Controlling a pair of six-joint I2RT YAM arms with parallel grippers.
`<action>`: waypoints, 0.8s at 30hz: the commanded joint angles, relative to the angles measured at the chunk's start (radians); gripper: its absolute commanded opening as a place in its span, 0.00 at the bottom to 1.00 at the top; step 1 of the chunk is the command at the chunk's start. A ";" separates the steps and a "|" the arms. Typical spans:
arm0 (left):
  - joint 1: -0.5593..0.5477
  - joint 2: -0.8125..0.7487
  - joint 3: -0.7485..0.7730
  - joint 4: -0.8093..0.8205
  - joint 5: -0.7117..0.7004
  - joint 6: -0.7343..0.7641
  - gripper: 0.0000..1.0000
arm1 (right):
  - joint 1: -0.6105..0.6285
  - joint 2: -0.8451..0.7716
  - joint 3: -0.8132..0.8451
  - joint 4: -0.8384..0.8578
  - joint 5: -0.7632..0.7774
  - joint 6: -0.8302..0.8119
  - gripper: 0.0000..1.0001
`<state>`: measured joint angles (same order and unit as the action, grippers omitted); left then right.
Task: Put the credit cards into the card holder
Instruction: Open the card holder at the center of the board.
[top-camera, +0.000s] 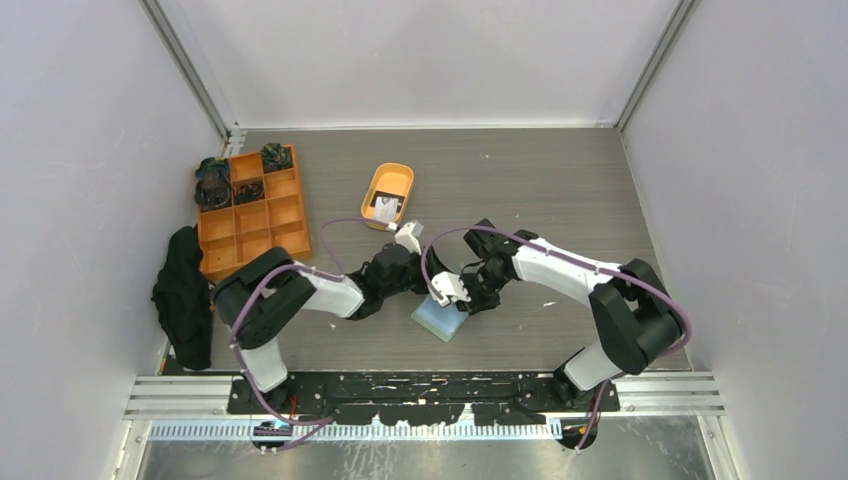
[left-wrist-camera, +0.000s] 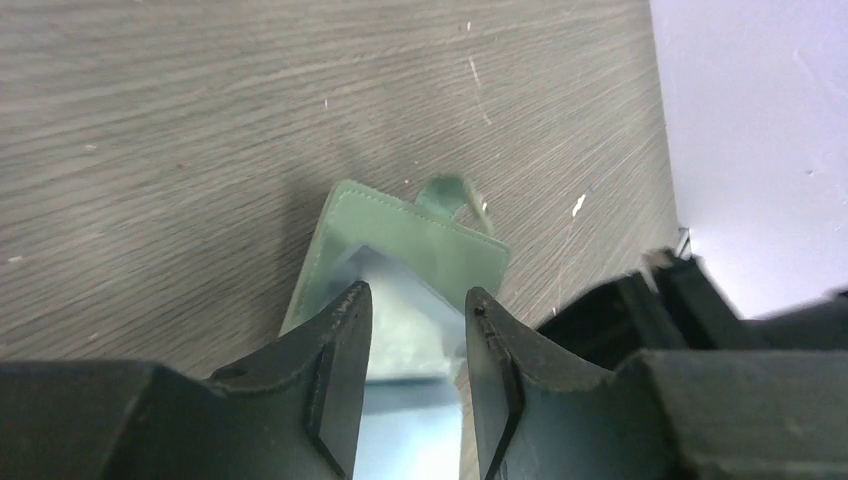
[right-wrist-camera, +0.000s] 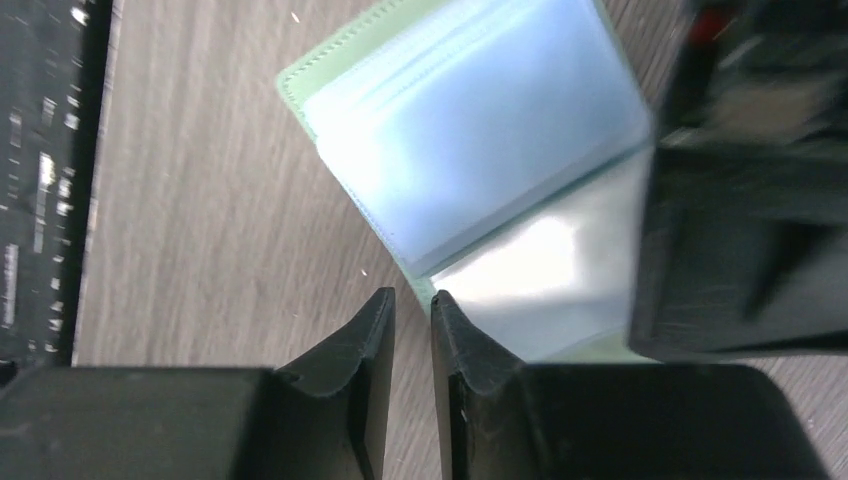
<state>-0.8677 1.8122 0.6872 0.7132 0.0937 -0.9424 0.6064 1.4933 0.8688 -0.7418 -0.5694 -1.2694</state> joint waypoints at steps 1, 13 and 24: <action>0.016 -0.162 -0.046 0.025 -0.071 0.039 0.41 | 0.010 0.030 0.002 0.064 0.139 0.002 0.25; 0.014 -0.552 -0.331 -0.199 -0.099 0.031 0.47 | 0.012 0.048 0.023 0.025 0.134 0.008 0.25; -0.143 -0.629 -0.467 -0.288 -0.220 -0.263 0.49 | 0.096 0.068 0.031 0.023 0.028 0.066 0.24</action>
<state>-0.9703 1.1912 0.2047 0.4290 -0.0402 -1.0782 0.6621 1.5463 0.8669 -0.7300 -0.4923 -1.2488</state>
